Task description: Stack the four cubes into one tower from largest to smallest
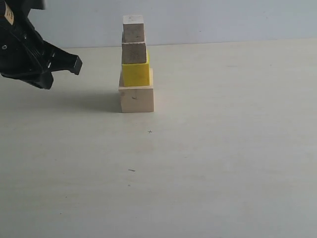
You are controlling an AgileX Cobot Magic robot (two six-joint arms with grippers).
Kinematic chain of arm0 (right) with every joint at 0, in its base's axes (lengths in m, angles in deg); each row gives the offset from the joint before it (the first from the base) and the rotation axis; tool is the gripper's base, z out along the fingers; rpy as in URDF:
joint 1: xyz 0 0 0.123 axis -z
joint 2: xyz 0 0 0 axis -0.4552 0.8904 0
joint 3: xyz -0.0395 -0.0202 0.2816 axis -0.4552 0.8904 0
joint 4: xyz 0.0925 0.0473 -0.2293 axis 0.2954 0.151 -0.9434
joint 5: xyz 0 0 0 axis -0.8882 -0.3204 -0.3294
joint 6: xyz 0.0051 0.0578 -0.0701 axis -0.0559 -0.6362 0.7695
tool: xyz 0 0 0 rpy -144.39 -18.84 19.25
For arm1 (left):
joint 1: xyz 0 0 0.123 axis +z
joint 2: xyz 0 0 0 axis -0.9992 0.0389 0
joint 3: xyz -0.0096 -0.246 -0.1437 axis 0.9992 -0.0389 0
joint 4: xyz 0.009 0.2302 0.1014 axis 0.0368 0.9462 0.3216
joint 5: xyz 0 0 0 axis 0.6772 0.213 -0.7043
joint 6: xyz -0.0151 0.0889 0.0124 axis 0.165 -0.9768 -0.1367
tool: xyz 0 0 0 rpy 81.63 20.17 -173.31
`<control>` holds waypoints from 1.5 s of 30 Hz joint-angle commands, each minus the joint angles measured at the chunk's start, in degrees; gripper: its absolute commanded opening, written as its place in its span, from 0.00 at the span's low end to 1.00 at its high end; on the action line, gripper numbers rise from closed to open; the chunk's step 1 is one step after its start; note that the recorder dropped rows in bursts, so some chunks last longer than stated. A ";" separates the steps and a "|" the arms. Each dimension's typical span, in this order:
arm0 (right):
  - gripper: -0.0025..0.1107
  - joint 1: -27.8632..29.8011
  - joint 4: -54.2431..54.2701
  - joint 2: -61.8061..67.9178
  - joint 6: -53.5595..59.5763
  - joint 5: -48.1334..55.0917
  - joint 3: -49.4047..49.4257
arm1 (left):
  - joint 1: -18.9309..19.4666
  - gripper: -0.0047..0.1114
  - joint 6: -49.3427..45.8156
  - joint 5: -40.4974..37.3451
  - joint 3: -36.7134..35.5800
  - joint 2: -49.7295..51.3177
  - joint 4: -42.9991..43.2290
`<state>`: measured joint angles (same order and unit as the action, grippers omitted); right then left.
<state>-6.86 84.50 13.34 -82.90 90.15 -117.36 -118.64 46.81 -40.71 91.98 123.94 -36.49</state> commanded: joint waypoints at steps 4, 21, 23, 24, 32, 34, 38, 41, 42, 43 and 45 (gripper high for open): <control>0.02 -0.07 -6.53 -11.69 -5.77 -12.23 21.54 | 0.06 0.12 0.47 3.29 -0.21 -1.54 -1.93; 0.02 -0.07 -24.76 -50.24 -20.95 -29.49 62.79 | 0.06 0.12 6.90 24.39 -11.09 -37.92 6.78; 0.02 -0.07 -30.51 -55.79 -23.93 -29.49 63.24 | 0.06 0.12 7.87 25.58 -14.60 -43.98 8.93; 0.02 -0.07 -32.75 -57.55 -25.22 -29.49 63.24 | 0.06 0.12 7.98 25.88 -15.76 -46.24 9.38; 0.02 -0.07 -42.72 -66.24 -30.04 -26.67 63.24 | 0.06 0.12 7.98 25.86 -20.35 -59.55 11.78; 0.02 -0.07 -40.07 -66.25 -30.04 -24.34 63.24 | 0.06 0.12 7.98 25.49 -20.35 -60.51 11.68; 0.02 -0.07 -35.47 -66.25 -29.42 -19.30 63.24 | 0.06 0.12 7.98 25.19 -20.35 -60.90 11.41; 0.02 -0.07 -33.64 -66.58 -29.42 -15.80 63.24 | 0.06 0.12 7.98 25.09 -20.35 -60.90 11.28; 0.02 -0.07 -33.37 -66.58 -29.42 -14.77 63.24 | 0.06 0.12 7.98 24.97 -20.35 -60.90 11.28; 0.02 -0.07 -33.37 -66.58 -29.42 -14.34 63.24 | 0.06 0.12 7.98 24.97 -20.35 -60.90 11.28; 0.02 -0.07 -33.08 -66.58 -29.55 -12.89 63.24 | 0.06 0.12 7.98 24.97 -20.35 -60.90 11.28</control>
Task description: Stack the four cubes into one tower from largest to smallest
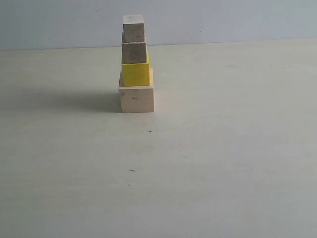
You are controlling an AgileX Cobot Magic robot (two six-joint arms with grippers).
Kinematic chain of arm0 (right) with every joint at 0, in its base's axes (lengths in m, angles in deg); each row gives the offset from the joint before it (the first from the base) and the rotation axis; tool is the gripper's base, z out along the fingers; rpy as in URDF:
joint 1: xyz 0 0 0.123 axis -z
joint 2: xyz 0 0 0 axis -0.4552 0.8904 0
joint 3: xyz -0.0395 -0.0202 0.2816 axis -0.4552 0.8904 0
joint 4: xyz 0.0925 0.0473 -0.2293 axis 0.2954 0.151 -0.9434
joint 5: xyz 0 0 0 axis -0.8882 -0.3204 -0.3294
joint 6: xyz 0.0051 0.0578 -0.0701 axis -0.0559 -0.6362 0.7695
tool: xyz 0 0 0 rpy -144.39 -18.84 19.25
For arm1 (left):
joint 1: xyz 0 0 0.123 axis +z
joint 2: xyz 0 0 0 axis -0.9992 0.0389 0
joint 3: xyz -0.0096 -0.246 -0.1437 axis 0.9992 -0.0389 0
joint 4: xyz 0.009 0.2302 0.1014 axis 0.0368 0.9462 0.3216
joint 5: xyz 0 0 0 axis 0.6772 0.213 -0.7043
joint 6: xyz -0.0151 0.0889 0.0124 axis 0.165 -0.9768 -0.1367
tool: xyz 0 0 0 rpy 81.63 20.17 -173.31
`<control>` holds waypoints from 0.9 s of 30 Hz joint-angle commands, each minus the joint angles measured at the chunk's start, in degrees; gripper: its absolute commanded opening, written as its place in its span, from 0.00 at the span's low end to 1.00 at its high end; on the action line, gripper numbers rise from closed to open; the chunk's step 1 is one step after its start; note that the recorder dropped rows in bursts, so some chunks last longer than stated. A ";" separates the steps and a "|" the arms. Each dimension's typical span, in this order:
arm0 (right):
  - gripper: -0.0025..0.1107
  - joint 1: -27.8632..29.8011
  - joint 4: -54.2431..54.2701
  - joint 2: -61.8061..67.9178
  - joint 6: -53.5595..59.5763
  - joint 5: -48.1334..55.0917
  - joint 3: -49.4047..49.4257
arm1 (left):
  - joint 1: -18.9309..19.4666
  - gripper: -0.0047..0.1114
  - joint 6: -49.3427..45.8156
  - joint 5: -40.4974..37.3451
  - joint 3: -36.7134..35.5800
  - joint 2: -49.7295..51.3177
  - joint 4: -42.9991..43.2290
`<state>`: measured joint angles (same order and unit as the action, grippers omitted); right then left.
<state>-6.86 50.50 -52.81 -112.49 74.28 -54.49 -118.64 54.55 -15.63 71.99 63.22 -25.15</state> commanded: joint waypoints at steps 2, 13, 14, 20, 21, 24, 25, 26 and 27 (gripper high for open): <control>0.02 -0.07 1.20 -0.44 -1.05 3.96 0.37 | 0.06 0.12 0.24 -0.10 -0.36 -0.17 -0.06; 0.02 -0.07 1.20 -0.44 -1.05 4.04 0.37 | 0.06 0.12 0.14 -0.09 -0.36 -0.17 -0.06; 0.02 -0.07 1.20 -0.44 -1.05 4.04 0.37 | 0.06 0.12 0.02 -0.09 -0.36 -0.17 -0.06; 0.02 -0.07 1.20 -0.44 -1.05 4.04 0.37 | 0.06 0.12 0.02 -0.09 -0.36 -0.96 -0.06; 0.02 -0.07 1.20 -0.44 -1.05 4.04 0.37 | 0.32 0.12 0.02 -0.09 -0.36 -1.36 -0.06; 0.02 -0.07 1.20 -0.44 -1.05 4.04 0.37 | 3.16 0.12 0.02 -0.09 -0.36 -3.15 -0.06; 0.02 -0.07 1.20 -0.44 -1.05 4.04 0.37 | 5.08 0.12 0.02 -0.09 -0.36 -4.02 -0.06; 0.02 -0.07 1.20 -0.44 -1.05 4.04 0.37 | 7.43 0.12 0.02 -0.09 -0.36 -5.05 -0.06; 0.02 -0.07 1.20 -0.44 -1.05 4.04 0.37 | 10.10 0.12 0.02 -0.09 -0.36 -6.22 -0.06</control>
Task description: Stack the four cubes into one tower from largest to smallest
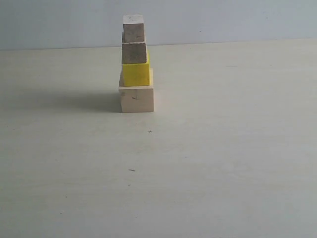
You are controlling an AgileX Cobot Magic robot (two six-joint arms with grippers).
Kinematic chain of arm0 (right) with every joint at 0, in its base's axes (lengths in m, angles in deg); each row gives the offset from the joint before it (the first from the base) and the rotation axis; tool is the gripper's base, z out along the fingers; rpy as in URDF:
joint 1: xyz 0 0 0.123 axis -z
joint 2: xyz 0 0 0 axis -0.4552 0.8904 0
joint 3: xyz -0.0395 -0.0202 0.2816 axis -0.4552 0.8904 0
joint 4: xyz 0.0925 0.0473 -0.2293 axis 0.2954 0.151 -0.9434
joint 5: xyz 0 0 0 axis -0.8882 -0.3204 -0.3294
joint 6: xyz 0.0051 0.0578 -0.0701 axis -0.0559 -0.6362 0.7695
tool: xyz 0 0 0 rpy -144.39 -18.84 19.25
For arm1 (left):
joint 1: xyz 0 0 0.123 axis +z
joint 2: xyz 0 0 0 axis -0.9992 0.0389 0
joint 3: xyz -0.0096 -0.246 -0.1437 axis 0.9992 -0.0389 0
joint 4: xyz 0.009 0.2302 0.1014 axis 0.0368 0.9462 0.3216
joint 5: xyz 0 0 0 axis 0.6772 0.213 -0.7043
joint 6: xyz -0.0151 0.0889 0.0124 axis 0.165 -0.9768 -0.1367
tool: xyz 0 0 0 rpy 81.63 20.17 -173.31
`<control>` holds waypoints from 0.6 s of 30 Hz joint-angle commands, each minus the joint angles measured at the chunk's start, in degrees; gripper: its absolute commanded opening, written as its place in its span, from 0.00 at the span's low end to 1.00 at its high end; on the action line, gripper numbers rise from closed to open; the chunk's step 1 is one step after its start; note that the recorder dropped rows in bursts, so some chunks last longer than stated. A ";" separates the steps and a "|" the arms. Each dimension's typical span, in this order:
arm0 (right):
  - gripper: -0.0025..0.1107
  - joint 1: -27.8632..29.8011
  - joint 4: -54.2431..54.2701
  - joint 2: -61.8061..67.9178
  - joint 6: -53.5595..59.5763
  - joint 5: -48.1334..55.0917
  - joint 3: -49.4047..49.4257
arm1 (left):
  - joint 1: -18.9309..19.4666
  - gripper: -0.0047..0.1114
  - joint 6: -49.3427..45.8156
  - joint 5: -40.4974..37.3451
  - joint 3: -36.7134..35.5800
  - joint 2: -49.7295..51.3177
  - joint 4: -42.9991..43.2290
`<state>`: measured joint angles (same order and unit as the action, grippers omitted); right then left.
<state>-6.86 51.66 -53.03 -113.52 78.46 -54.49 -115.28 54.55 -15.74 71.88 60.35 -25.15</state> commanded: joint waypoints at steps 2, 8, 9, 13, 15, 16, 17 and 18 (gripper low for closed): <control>0.02 -0.07 0.04 -0.22 -0.02 -0.14 0.37 | 11.75 0.12 0.02 0.03 -0.24 -5.54 -0.06; 0.02 -0.07 0.04 -0.22 -0.02 -0.14 0.37 | 23.53 0.12 0.02 0.03 -0.24 -11.36 0.68; 0.02 -0.07 0.04 -0.22 -0.02 -0.14 0.37 | 24.75 0.12 0.02 0.03 -0.24 -12.08 1.11; 0.02 -0.07 0.04 -0.22 -0.02 -0.14 0.37 | 27.30 0.12 0.02 0.13 -0.24 -13.74 2.91; 0.02 -0.07 0.04 -0.22 -0.02 -0.14 0.37 | 27.58 0.12 0.02 0.13 -0.24 -13.87 2.57; 0.02 -0.07 0.04 -0.22 -0.02 -0.14 0.37 | 27.58 0.12 0.02 0.13 -0.52 -13.87 1.22; 0.02 -0.07 0.04 -0.22 -0.02 -0.14 0.37 | 27.58 0.12 0.02 0.13 -1.23 -13.87 -0.47; 0.02 -0.07 0.04 -0.22 -0.02 -0.14 0.37 | 27.58 0.12 0.02 0.13 -2.03 -13.87 -2.30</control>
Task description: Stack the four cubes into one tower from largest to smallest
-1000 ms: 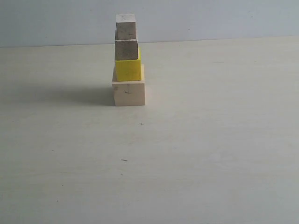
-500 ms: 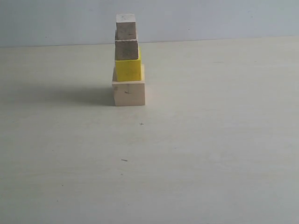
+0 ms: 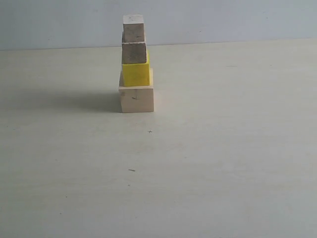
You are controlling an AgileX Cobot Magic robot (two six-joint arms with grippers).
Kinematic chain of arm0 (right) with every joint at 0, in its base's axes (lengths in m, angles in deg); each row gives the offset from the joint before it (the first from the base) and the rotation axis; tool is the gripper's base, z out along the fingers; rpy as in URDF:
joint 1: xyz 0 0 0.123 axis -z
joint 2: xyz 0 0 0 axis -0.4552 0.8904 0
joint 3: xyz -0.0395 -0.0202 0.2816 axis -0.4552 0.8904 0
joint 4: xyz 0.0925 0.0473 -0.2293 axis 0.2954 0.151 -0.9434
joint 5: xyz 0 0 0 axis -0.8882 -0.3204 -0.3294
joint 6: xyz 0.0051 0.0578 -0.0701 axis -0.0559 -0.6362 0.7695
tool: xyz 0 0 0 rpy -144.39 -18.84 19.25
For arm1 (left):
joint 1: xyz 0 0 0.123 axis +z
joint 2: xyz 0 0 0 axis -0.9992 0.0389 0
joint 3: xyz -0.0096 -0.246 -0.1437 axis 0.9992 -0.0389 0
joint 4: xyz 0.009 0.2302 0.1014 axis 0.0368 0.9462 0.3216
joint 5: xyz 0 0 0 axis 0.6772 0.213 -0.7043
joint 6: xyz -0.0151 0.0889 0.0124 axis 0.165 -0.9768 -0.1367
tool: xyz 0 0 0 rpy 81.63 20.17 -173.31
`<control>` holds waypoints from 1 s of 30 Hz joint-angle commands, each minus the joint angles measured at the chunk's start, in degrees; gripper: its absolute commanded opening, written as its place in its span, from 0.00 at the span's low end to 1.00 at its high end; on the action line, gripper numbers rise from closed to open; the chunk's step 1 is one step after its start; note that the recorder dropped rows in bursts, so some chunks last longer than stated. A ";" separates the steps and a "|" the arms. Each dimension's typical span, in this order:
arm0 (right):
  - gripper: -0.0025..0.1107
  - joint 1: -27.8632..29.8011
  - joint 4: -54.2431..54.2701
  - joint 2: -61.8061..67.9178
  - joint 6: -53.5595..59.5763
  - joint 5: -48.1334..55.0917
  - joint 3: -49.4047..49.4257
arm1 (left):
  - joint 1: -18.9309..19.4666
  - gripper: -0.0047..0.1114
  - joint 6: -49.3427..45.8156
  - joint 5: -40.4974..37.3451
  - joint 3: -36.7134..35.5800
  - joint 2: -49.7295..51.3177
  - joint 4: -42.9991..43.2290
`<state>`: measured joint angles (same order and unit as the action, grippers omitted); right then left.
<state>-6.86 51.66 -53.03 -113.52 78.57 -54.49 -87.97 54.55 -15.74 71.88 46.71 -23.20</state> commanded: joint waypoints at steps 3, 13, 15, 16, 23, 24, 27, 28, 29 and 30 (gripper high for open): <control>0.02 -0.07 0.04 -0.22 -0.02 -0.26 0.37 | 0.26 0.12 -2.92 0.26 -6.64 -0.23 -10.83; 0.02 -0.07 0.04 -0.22 -0.02 -0.26 0.37 | 0.26 0.12 -8.42 9.04 -28.08 -3.16 -23.07; 0.02 -0.07 0.04 -0.22 -0.02 -0.26 0.37 | 0.26 0.12 -10.97 9.04 -32.92 -5.09 -23.07; 0.02 -0.07 0.04 -0.22 -0.02 -0.26 0.37 | 0.26 0.12 -11.50 9.04 -36.00 -6.43 -23.07; 0.02 -0.07 0.04 -0.22 -0.02 -0.26 0.37 | 0.26 0.12 -14.03 7.29 -44.74 -8.65 -23.07; 0.02 -0.07 0.04 -0.22 -0.02 -0.26 0.37 | 0.16 0.12 -15.46 7.16 -45.34 -8.65 -23.07; 0.02 -0.07 0.04 -0.22 -0.02 -0.26 0.37 | 0.16 0.12 -16.36 8.07 -47.37 -8.65 -23.07; 0.02 -0.07 0.04 -0.22 -0.02 -0.26 0.37 | 0.16 0.12 -16.36 8.44 -47.58 -8.65 -23.36; 0.02 -0.07 0.04 -0.22 -0.02 -0.26 0.37 | 0.16 0.12 -16.36 8.86 -47.58 -8.65 -23.50; 0.02 -0.07 0.04 -0.22 -0.02 -0.26 0.37 | 0.04 0.12 -16.58 9.34 -47.58 -8.65 -23.50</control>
<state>-6.86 51.66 -53.03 -113.52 78.57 -54.49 -87.77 38.53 -8.36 24.47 38.39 -46.12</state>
